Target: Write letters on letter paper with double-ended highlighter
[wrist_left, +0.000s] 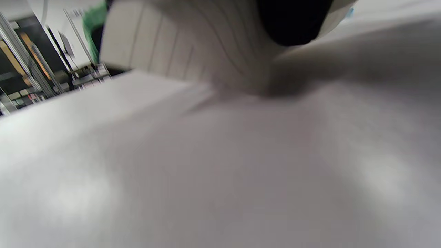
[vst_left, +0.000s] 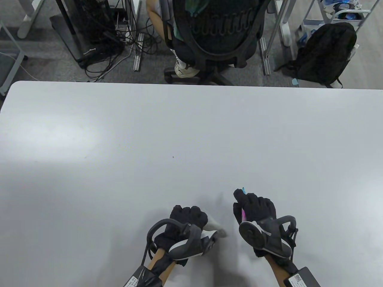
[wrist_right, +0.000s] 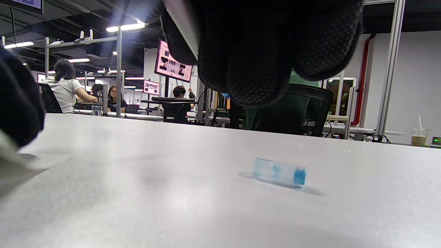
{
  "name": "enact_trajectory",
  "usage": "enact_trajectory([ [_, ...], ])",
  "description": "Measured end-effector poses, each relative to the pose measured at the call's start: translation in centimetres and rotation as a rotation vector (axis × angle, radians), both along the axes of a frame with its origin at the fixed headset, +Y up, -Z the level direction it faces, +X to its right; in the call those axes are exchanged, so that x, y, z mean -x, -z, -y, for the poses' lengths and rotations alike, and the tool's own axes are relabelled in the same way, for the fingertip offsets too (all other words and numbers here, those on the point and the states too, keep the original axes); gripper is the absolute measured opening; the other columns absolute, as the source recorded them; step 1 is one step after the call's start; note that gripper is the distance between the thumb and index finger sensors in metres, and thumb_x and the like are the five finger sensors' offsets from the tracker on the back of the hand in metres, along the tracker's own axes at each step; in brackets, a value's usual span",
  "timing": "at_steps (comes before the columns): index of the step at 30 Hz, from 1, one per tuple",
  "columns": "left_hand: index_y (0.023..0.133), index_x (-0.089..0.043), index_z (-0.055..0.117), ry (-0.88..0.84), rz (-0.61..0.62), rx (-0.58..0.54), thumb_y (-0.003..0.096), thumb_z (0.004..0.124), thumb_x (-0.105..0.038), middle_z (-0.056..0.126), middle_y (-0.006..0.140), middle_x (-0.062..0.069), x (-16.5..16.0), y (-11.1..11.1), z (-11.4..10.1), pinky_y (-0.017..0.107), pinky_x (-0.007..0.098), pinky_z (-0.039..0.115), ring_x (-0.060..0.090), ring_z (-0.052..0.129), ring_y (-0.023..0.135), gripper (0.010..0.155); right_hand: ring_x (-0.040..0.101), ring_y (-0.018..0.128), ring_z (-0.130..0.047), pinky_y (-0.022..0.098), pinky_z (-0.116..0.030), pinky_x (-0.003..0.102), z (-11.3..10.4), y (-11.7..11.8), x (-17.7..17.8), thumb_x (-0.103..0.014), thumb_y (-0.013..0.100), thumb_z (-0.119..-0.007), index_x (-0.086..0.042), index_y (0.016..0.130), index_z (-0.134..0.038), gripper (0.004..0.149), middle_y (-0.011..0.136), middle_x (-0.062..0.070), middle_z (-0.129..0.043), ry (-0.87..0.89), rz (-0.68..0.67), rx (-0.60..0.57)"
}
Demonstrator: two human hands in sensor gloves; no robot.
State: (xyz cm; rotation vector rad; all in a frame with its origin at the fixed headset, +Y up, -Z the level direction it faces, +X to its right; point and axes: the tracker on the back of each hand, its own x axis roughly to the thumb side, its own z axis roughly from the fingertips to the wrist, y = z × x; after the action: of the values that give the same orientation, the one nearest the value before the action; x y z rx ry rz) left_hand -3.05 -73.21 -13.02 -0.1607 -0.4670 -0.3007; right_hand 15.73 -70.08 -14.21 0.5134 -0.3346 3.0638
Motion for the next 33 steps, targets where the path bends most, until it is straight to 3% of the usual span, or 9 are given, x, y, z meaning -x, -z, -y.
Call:
enact_trajectory([
  [7,0.119,-0.030,0.043,0.022,-0.011,0.213,0.0523,0.068,-0.058,0.043,0.127,0.000,0.7,0.8,0.1,0.083,0.060,0.053,0.028,0.054,0.119,0.077,0.037,0.067,-0.094,0.057,-0.076,0.061,0.1,0.1,0.0,-0.045,0.058,-0.050,-0.019,0.103,-0.061,0.054,0.088,0.021,-0.084,-0.009,-0.004,0.018],
  [11,0.119,-0.032,0.036,-0.016,-0.020,0.215,0.0495,0.069,-0.062,0.033,0.129,0.001,1.3,0.9,-0.2,0.084,0.062,0.047,0.033,0.041,0.121,0.083,0.037,0.067,-0.094,0.057,-0.076,0.061,0.0,0.0,0.0,-0.045,0.058,-0.051,-0.018,0.103,-0.060,0.053,0.088,0.020,-0.084,-0.012,-0.003,0.024],
  [13,0.119,-0.031,0.036,-0.046,-0.035,0.187,0.0498,0.068,-0.061,0.033,0.129,0.002,1.8,1.0,-0.9,0.084,0.063,0.047,0.035,0.041,0.121,0.082,0.037,0.067,-0.094,0.057,-0.076,0.061,0.0,0.0,0.0,-0.045,0.058,-0.051,-0.018,0.103,-0.060,0.054,0.088,0.020,-0.084,-0.018,-0.003,0.032],
  [18,0.112,-0.033,0.047,-0.083,-0.119,0.101,0.0565,0.068,-0.051,0.044,0.126,0.004,4.4,1.4,-2.1,0.082,0.060,0.052,0.033,0.054,0.117,0.062,0.038,0.068,-0.093,0.057,-0.075,0.061,0.0,0.1,0.1,-0.045,0.058,-0.052,-0.016,0.103,-0.060,0.054,0.088,0.022,-0.083,-0.021,-0.004,0.034],
  [25,0.106,-0.031,0.054,-0.014,-0.191,0.124,0.0578,0.068,-0.048,0.054,0.118,0.008,6.4,1.7,-0.6,0.081,0.059,0.055,0.031,0.065,0.106,0.053,0.039,0.068,-0.093,0.057,-0.075,0.062,0.3,0.0,0.8,-0.044,0.058,-0.053,-0.013,0.104,-0.060,0.056,0.088,0.024,-0.082,-0.037,-0.015,0.042],
  [33,0.108,-0.035,0.052,0.008,-0.197,0.128,0.0582,0.068,-0.047,0.056,0.116,0.008,5.8,2.1,0.2,0.080,0.059,0.055,0.030,0.066,0.103,0.053,0.040,0.068,-0.092,0.057,-0.074,0.063,0.4,0.0,0.8,-0.044,0.058,-0.053,-0.010,0.104,-0.058,0.058,0.088,0.028,-0.080,-0.051,-0.020,0.051],
])
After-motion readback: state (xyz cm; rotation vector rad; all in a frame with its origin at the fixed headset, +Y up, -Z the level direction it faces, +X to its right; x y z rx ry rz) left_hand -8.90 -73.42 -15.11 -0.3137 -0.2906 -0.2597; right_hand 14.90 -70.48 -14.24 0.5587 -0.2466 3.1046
